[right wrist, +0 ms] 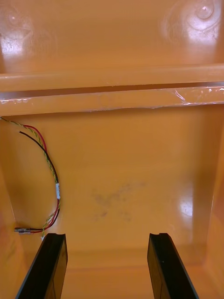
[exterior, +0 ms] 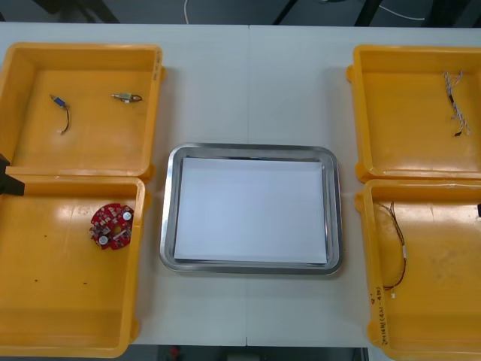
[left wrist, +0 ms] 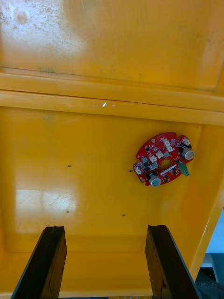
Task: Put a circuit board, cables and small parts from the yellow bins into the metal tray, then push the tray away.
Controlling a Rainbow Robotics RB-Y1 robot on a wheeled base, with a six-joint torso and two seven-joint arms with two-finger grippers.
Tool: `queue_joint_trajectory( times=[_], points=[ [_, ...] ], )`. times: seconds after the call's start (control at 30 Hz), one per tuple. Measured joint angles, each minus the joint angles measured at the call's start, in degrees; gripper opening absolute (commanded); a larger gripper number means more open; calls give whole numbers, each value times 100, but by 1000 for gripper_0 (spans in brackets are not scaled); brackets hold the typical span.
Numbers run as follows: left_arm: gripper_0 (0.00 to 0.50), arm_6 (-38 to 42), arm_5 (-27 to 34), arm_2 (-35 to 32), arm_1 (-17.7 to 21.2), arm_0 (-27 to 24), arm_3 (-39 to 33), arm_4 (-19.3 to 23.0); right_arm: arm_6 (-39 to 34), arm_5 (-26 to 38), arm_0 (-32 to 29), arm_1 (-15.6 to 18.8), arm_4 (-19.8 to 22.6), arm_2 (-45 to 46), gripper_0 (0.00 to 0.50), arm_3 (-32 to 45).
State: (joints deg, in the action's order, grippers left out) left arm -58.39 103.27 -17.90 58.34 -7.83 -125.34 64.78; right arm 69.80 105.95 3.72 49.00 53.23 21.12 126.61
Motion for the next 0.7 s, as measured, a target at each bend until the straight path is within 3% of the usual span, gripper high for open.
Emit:
queue_joint_trajectory(
  times=[0.7],
  points=[
    [500,0,0,0,0,0,0,0,0,0,0,0,0,0,500,0]
  ],
)
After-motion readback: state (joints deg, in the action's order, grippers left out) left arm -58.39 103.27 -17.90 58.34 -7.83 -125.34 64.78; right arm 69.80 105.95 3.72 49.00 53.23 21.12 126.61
